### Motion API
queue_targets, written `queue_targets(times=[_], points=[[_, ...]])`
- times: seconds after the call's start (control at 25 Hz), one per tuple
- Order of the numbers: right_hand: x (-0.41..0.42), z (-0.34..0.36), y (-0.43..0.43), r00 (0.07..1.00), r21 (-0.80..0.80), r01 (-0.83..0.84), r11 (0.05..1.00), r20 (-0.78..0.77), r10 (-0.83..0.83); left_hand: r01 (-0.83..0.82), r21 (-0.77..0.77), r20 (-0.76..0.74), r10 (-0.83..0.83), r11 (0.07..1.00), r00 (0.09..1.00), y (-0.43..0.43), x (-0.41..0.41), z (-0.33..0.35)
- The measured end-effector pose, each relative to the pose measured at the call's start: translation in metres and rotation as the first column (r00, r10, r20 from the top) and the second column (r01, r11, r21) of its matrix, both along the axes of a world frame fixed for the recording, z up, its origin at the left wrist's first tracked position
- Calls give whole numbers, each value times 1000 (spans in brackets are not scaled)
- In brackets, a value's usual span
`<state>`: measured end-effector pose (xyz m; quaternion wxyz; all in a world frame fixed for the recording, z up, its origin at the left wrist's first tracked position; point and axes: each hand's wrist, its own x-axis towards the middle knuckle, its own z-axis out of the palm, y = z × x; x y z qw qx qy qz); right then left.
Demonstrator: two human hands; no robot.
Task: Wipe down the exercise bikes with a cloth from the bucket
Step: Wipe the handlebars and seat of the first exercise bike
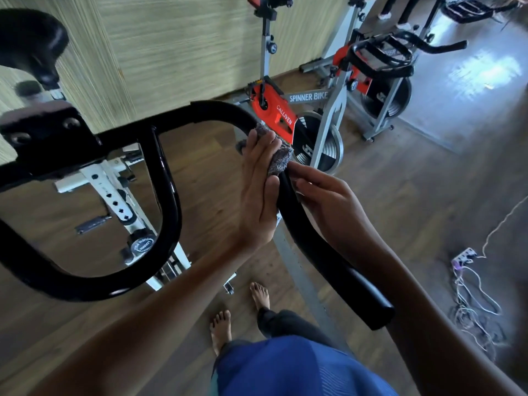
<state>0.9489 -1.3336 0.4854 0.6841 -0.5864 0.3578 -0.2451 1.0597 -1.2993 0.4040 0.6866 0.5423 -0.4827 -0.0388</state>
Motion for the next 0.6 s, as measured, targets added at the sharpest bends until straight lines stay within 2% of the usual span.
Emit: queue_targets(times=[0.12,0.32,0.48,0.6], points=[[-10,-1,4,1000,27,17,999,11,-17,31,9,34,-31,999,999,12,-8,0],[-19,-7,7,1000,43,-29,999,8,29,183,29,156,-185,983,970,40,-21,2],[-23,-3,6,991,237,-42,971,131,11,248,63,186,-256,967,949,60,-36,6],[-26,-2,0,993,295,-45,954,121,10,241,79,161,-251,967,955,73,-53,8]])
